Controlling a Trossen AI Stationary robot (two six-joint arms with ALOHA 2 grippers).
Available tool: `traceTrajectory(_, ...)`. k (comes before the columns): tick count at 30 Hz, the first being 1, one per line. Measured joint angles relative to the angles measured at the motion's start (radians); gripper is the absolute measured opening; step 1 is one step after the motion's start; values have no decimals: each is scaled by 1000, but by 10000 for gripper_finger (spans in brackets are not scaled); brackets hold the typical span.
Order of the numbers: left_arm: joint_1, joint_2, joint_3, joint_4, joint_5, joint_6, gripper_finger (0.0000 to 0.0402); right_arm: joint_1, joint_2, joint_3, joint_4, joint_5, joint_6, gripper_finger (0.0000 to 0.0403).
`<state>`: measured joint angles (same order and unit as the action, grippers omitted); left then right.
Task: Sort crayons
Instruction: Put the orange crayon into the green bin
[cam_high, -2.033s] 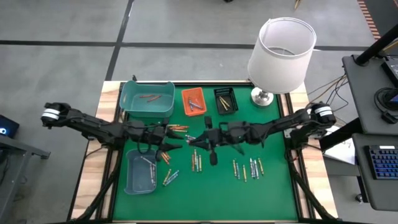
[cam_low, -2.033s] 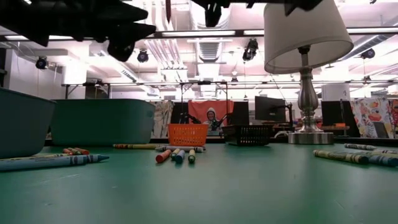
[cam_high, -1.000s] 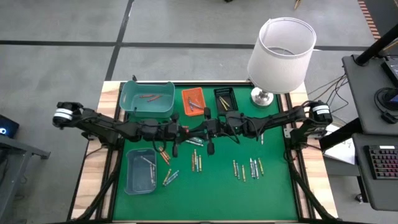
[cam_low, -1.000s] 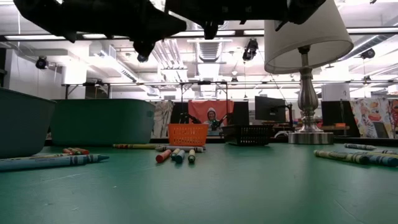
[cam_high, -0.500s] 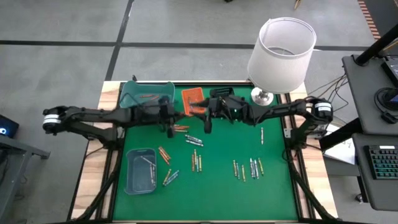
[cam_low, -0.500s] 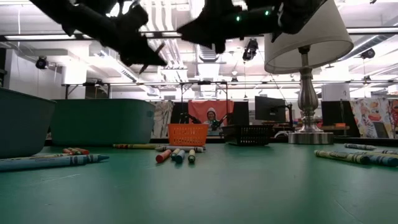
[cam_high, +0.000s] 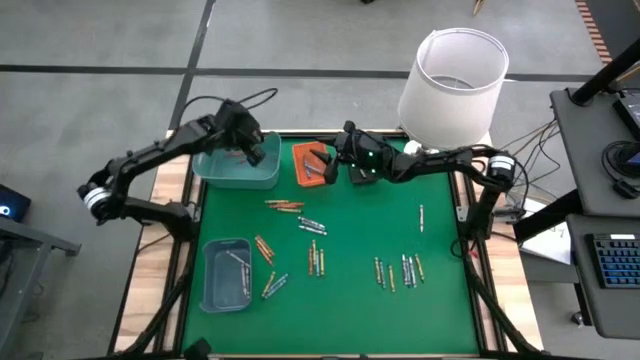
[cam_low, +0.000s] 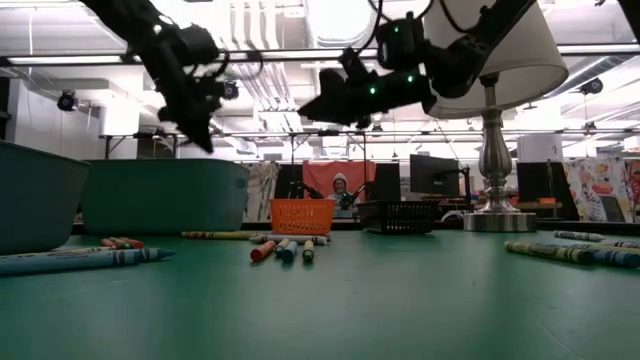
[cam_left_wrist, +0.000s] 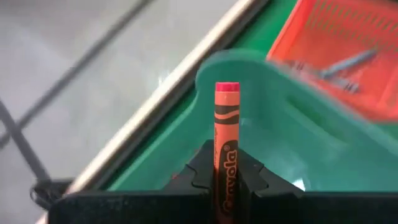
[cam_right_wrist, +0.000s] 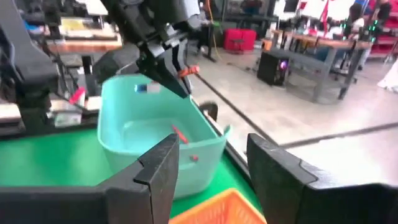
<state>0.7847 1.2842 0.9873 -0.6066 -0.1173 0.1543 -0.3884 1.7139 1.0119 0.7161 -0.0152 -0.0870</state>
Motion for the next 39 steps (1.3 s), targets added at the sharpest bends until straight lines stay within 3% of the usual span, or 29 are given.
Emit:
traceTrajectory(8, -5, 82, 11, -216, -1, 24, 1, -4, 1, 0, -1, -12, 51, 178)
traceTrajectory(16, -4, 110, 11, -283, -236, -25, 1, 21, -15, 38, 14, -33, 140, 178)
traceTrajectory(20, -4, 111, 11, -276, -260, -30, 2, 43, -13, 100, -20, -92, 141, 174)
traceTrajectory(29, -4, 110, 11, -269, -260, -66, 4, 124, -26, 251, -427, -97, 140, 155)
traceTrajectory(39, -4, 108, 10, -268, -261, -56, 55, 161, -26, 356, -757, -89, 129, 143)
